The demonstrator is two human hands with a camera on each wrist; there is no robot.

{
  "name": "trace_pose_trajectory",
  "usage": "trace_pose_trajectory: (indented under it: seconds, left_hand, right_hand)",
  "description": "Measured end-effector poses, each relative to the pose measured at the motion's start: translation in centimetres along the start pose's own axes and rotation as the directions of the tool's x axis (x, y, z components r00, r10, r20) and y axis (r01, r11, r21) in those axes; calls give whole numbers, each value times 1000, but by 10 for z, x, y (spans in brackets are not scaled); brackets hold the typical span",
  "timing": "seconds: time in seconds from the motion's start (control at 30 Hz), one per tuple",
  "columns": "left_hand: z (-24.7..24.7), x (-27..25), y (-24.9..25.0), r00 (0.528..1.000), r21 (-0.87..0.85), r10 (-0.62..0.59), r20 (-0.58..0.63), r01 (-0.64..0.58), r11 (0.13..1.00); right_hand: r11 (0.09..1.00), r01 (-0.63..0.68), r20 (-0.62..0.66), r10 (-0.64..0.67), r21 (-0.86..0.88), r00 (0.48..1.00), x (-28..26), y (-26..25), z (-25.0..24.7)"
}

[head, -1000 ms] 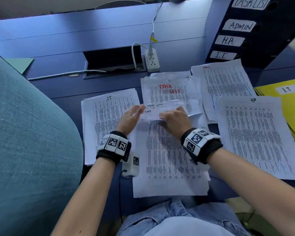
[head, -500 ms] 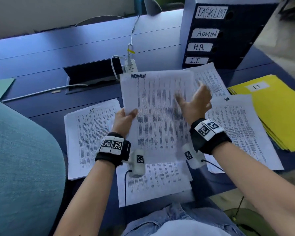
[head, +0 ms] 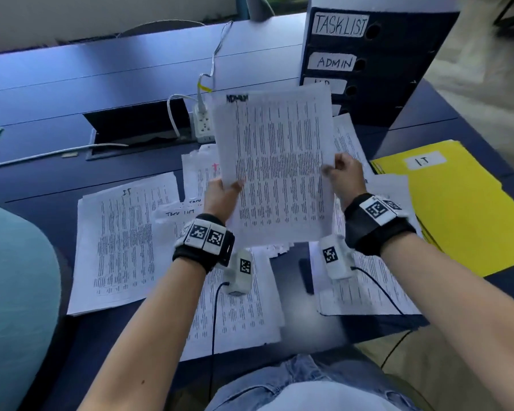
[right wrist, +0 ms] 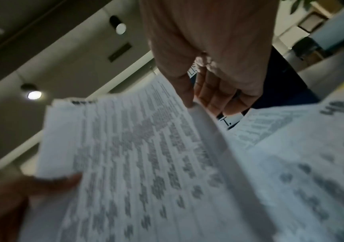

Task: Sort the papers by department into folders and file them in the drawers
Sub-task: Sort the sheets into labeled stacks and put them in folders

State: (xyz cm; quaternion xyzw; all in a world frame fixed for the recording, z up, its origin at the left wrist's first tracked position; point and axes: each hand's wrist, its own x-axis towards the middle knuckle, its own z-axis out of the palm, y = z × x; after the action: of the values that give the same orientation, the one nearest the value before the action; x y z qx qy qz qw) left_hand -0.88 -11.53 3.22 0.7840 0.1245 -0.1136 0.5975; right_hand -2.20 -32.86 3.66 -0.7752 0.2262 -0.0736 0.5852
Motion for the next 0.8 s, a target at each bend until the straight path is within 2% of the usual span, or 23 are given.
trace_pose_trajectory:
  seconds: [0.07,0.17,0.23,0.3,0.4,0.47,0.53,0.63,0.73,0.8]
  left_hand:
    - [10,11,19,981,80,80,-179,-67,995]
    - [18,24,42,914,121,260,-310,-233,965]
    - [23,32,49,876,142,319,-361,-287,947]
    - [27,39,53,856,155,336,-394,-298,942]
    - [34,44,51,847,180,330,-417,-279,943]
    - [38,46,49,856,141,276,-437,-238,961]
    - [43,48,47,860,92,211,-465,-191,977]
    - [49,55,45,862,74,169,-478,-152,986]
    - [63,61,42,905,79,75,-419,-47,996]
    - [78,66,36,942,92,10,-336,22,996]
  right_hand:
    - [995,23,11,-22,-102,1000,25,-2,-9]
    - [936,13,135,37,-352,990,51,1,-20]
    - [834,59,282,118,-549,952,64,9,-24]
    - [683,138,375,211,-717,903,69,17,-23]
    - [475,238,406,289,-847,867,72,29,-20]
    - [405,284,418,293,-869,860,75,34,-18]
    - [428,341,490,309,-837,815,78,32,-21]
    - [539,447,661,310,-714,683,80,18,-35]
    - [558,577,786,259,-596,561,74,3,-45]
    - [615,579,826,237,-535,511,72,-3,-49]
